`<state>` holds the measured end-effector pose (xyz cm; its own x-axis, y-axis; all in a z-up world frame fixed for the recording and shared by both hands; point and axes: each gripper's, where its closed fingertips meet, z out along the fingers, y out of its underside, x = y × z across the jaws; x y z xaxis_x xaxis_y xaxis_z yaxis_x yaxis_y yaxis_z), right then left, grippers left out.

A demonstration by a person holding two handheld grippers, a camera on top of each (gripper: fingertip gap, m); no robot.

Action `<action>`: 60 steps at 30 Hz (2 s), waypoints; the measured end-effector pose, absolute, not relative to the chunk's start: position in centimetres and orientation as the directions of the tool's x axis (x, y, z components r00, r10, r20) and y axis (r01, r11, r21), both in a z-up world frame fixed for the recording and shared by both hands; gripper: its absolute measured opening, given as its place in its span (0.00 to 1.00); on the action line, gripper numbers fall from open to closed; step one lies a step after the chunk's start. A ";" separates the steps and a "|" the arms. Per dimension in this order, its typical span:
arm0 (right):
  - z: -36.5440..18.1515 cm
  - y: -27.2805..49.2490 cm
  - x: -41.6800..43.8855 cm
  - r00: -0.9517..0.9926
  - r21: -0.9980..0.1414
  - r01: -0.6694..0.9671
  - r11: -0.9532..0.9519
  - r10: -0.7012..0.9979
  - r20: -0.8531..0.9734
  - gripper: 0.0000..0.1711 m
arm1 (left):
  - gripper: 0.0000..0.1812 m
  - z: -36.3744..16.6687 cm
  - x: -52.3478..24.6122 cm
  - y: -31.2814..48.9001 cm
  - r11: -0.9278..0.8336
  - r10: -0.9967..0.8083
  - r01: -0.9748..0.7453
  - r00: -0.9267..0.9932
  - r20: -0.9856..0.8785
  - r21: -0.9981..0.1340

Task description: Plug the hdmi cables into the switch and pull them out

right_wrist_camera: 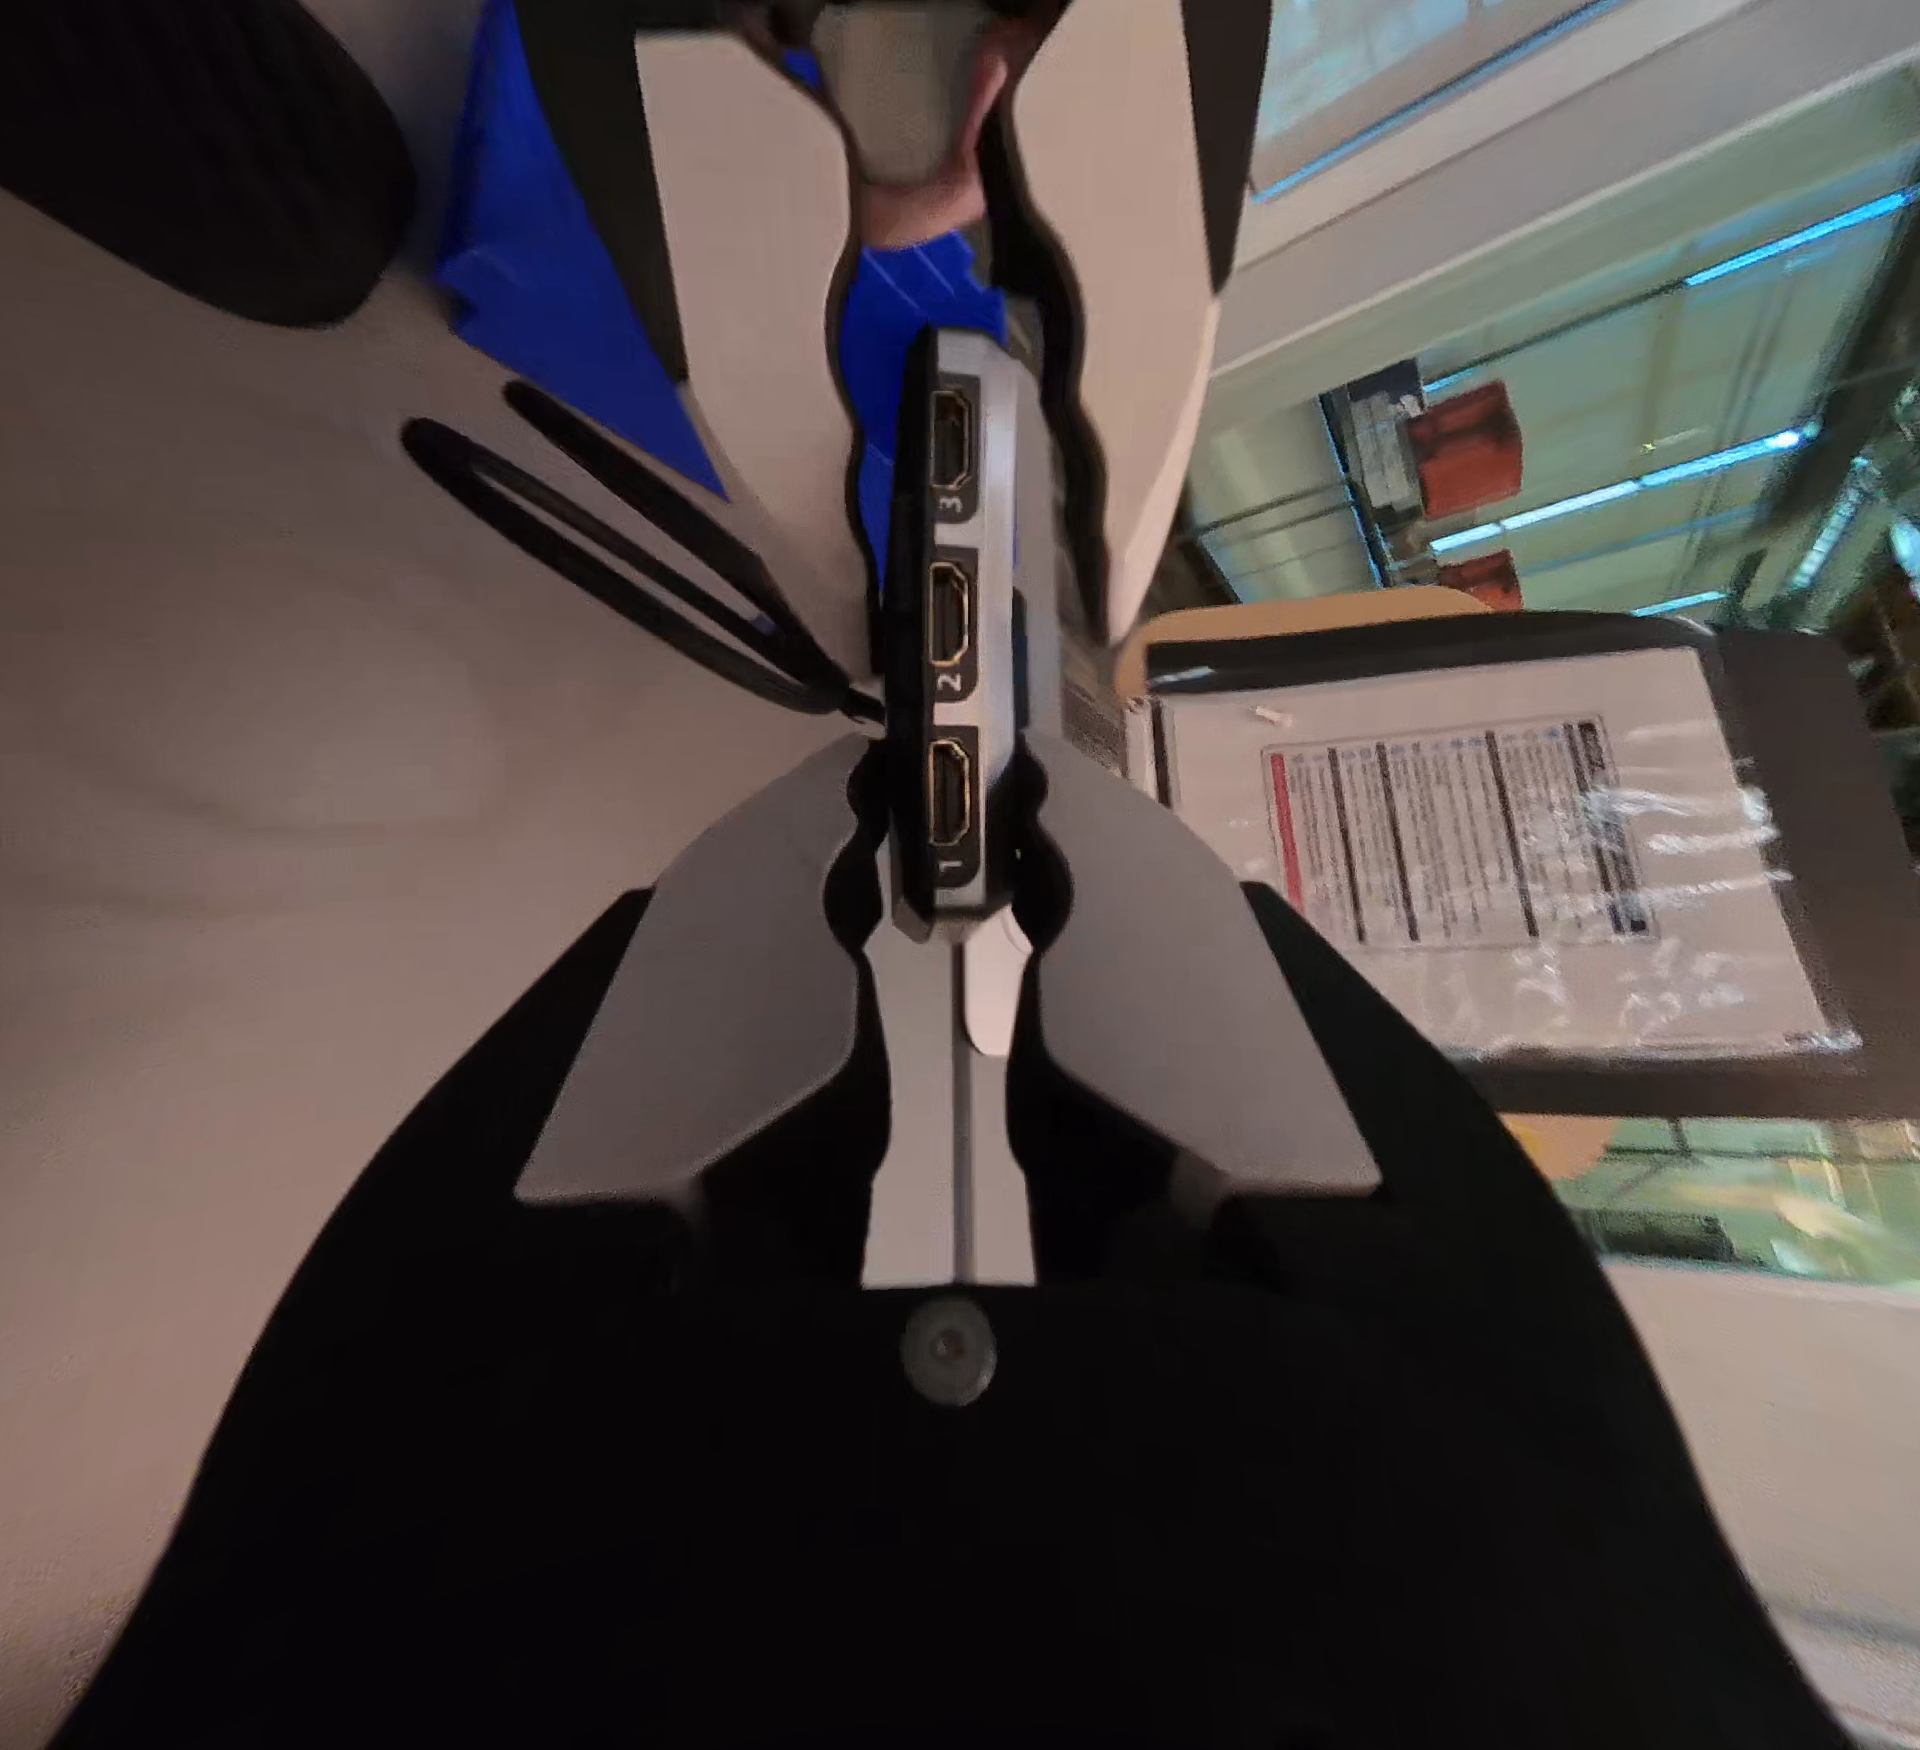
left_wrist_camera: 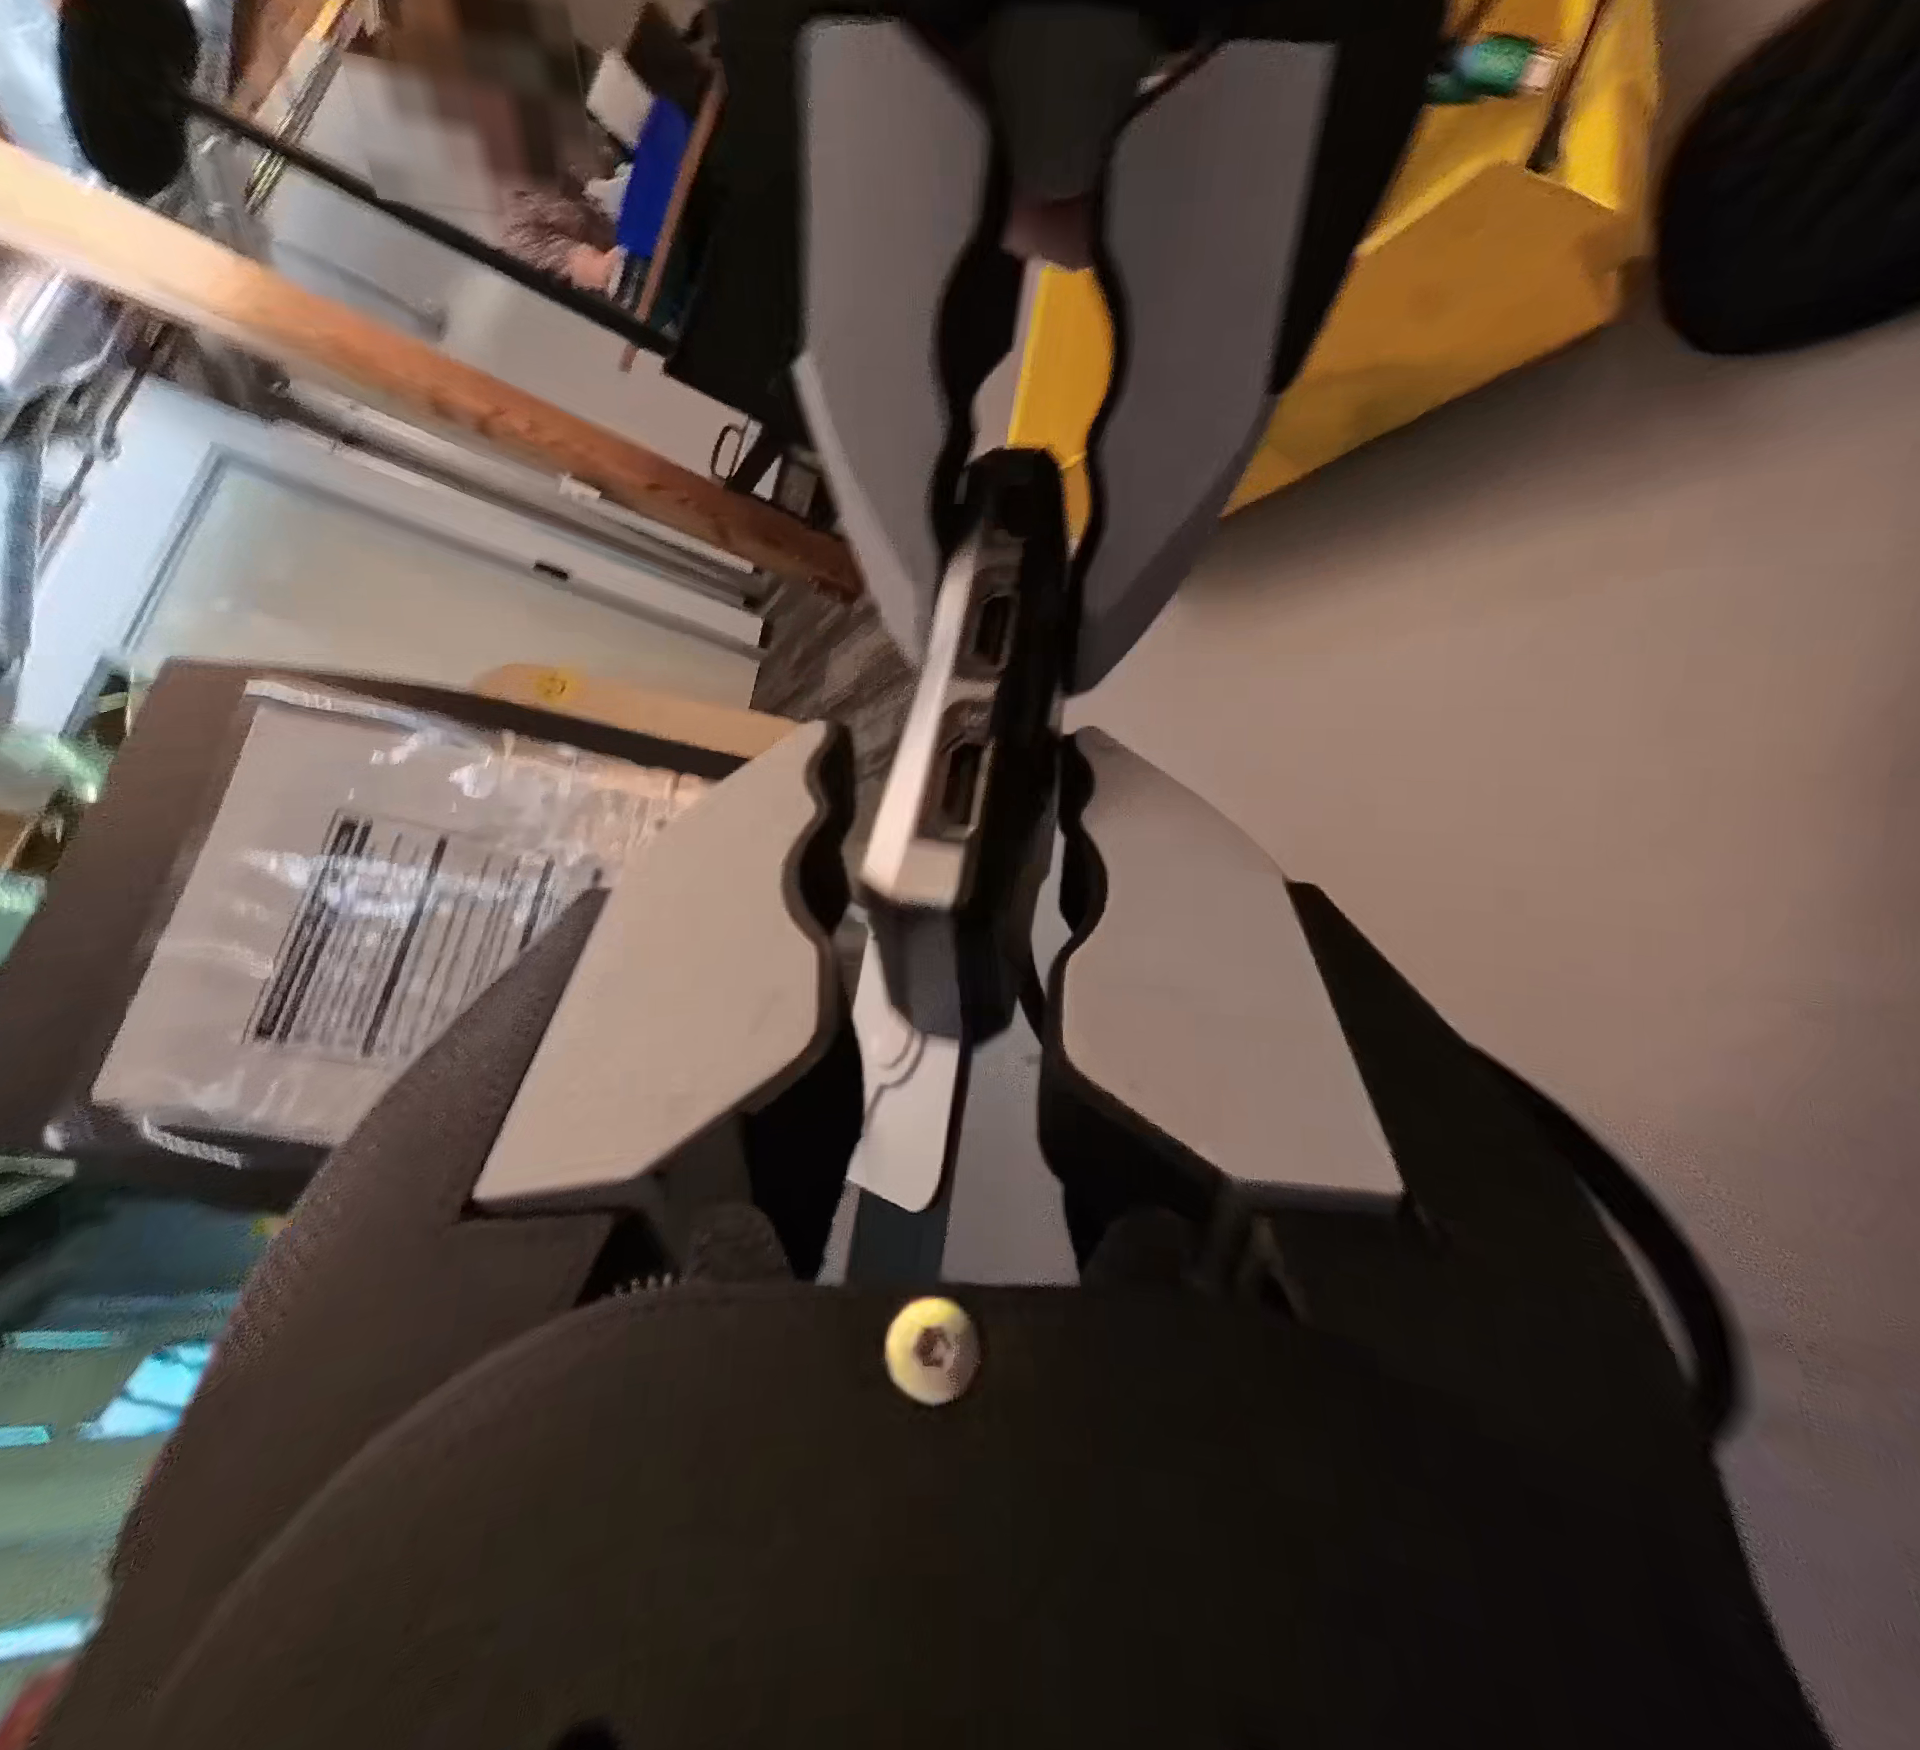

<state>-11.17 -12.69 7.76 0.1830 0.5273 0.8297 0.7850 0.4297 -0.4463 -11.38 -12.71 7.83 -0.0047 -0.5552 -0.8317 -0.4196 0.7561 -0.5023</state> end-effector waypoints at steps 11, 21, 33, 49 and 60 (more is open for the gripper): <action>13.0 -10.0 1.6 0.425 -0.449 0.888 0.101 0.197 0.884 0.12 | 0.24 10.6 -15.8 -7.5 0.575 -0.652 -0.471 0.230 -0.723 -0.669; 15.4 -14.1 15.8 0.640 -0.639 0.758 -0.128 -0.045 0.767 0.12 | 0.20 10.2 -15.5 -7.5 0.574 -0.646 -0.487 0.225 -0.730 -0.658; 10.2 -11.0 20.9 0.749 -0.719 0.644 -0.261 0.022 0.663 0.12 | 0.19 9.4 -15.1 -7.2 0.567 -0.650 -0.511 0.203 -0.732 -0.646; -1.7 -3.3 20.2 0.736 -0.259 0.676 -0.690 0.645 0.204 0.12 | 0.17 9.3 -15.2 -7.2 0.572 -0.630 -0.539 0.194 -0.752 -0.618; -10.5 -0.8 21.9 0.821 -0.054 0.554 -0.830 0.535 0.199 0.14 | 0.17 10.8 -16.8 -6.7 0.549 -0.634 -0.519 0.253 -0.731 -0.655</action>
